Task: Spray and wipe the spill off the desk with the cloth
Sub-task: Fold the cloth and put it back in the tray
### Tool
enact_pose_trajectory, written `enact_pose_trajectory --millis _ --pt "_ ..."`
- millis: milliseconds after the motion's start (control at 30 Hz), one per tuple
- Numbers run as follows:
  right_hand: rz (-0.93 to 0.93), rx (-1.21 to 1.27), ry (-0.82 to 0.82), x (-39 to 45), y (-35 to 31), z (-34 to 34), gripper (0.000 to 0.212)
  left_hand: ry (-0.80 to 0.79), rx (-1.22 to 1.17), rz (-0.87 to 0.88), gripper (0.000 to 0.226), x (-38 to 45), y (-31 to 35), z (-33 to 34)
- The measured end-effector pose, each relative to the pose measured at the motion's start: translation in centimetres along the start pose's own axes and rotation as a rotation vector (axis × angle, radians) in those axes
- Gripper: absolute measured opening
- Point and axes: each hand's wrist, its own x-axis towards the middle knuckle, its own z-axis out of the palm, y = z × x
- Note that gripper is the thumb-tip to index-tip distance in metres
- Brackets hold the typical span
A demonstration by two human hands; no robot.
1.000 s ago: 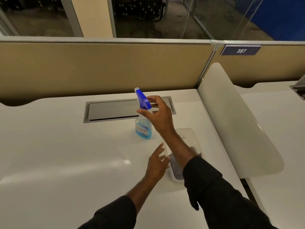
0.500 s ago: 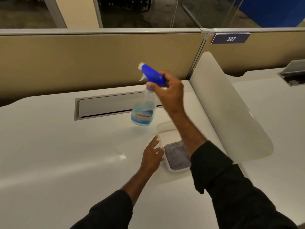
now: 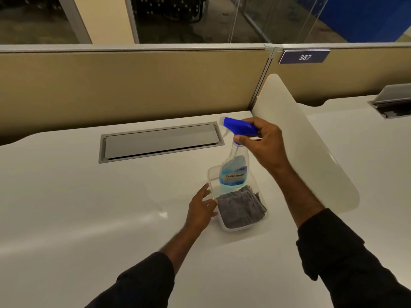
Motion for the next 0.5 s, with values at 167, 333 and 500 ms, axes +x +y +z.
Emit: enact_pose_trajectory --millis 167,333,500 --pt "0.047 0.085 -0.013 -0.8 2.5 1.5 0.039 0.023 0.036 -0.011 0.064 -0.2 0.6 0.3" --pt "0.077 0.119 -0.012 -1.4 4.3 2.2 0.043 0.043 0.055 -0.022 0.064 -0.3 0.8 0.4" --pt "0.12 0.188 -0.031 -1.7 4.8 1.7 0.042 0.04 0.062 -0.016 0.065 -0.6 1.1 0.4"
